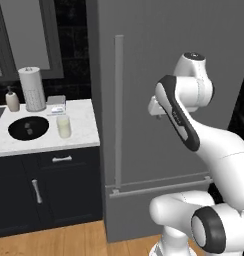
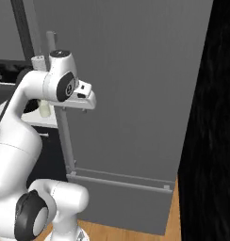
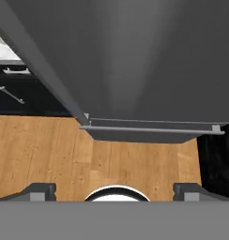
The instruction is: Grab a lemon wedge from the fridge and one ice cube from the ice bowl, and put them in the glass of lemonade.
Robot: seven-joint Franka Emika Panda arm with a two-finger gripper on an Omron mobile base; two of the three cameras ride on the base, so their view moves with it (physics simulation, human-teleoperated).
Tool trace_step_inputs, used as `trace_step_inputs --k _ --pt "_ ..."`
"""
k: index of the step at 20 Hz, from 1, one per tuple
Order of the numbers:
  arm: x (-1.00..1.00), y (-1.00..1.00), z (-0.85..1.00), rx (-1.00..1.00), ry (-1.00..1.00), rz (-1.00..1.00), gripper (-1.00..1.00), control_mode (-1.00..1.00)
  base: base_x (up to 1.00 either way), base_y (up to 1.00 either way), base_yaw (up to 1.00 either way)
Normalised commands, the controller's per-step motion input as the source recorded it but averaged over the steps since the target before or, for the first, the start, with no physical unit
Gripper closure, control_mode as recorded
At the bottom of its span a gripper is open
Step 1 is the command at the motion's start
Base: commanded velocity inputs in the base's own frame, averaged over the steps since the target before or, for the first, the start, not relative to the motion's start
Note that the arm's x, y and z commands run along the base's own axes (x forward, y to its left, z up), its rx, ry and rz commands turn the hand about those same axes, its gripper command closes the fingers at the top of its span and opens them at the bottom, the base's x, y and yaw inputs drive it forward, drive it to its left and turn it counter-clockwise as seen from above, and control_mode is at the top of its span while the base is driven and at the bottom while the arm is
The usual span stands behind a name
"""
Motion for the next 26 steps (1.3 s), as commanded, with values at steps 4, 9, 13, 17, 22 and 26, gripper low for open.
trace_step_inputs --k 4,9,13,17,22,26 --pt "0.0 0.0 0.0 0.0 0.0 0.0 -1.0 1.0 0.0 0.72 0.0" --pt "0.0 0.0 0.0 0.0 0.0 0.0 -1.0 1.0 0.0 0.65 0.0" --pt "0.0 0.0 0.0 0.0 0.0 0.0 -1.0 1.0 0.0 0.24 -0.02" --pt "0.0 0.0 0.0 0.0 0.0 0.0 -1.0 1.0 0.0 0.0 0.0" --pt "0.0 0.0 0.0 0.0 0.0 0.0 -1.0 1.0 -0.01 0.02 0.0" --pt "0.0 0.0 0.0 0.0 0.0 0.0 -1.0 1.0 -0.12 0.24 0.0"
